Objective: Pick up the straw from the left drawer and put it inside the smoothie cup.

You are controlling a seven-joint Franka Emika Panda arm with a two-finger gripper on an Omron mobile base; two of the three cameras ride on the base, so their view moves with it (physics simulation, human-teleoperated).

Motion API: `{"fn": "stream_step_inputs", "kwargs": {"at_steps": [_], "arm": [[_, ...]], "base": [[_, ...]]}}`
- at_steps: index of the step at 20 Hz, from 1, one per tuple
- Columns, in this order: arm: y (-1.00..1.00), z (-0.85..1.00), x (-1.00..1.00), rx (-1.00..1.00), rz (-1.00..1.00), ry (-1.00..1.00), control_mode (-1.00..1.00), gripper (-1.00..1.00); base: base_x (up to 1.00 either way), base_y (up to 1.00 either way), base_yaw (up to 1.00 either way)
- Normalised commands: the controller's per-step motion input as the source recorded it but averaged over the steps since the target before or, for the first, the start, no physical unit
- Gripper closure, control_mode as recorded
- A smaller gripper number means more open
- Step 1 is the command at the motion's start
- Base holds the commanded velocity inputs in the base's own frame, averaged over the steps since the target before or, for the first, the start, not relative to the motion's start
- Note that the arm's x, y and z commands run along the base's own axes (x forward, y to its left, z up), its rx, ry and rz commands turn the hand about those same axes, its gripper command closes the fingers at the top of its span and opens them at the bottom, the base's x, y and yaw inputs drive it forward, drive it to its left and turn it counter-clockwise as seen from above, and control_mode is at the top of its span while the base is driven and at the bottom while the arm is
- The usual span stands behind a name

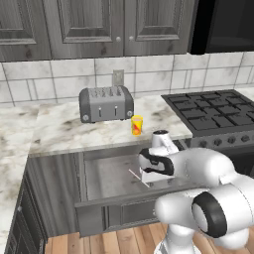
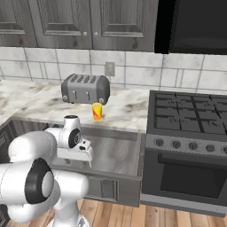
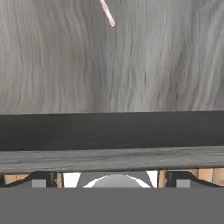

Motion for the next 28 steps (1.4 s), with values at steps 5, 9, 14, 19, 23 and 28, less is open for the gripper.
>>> {"fn": "stream_step_inputs", "kwargs": {"at_steps": [5,9,14,19,23,28], "arm": [[0.14,0.44,0.23,0.0,0.0,-0.01,-1.0,-1.0],[0.17,0.08,0.55,0.0,0.0,-0.07,-1.0,-1.0],[0.16,0.0,0.63,0.0,0.0,-0.05,-1.0,-1.0],[0.13,0.0,0.63,0.0,0.0,0.0,-1.0,-1.0],[0.03,-0.02,0.37,0.0,0.0,0.0,-1.0,-1.0],[0.0,-0.07,0.19,0.0,0.01,0.0,-1.0,-1.0]], "base": [[0.0,0.0,0.0],[0.0,0.0,0.0],[0.0,0.0,0.0],[0.0,0.0,0.0],[0.0,0.0,0.0],[0.0,0.0,0.0]]}}
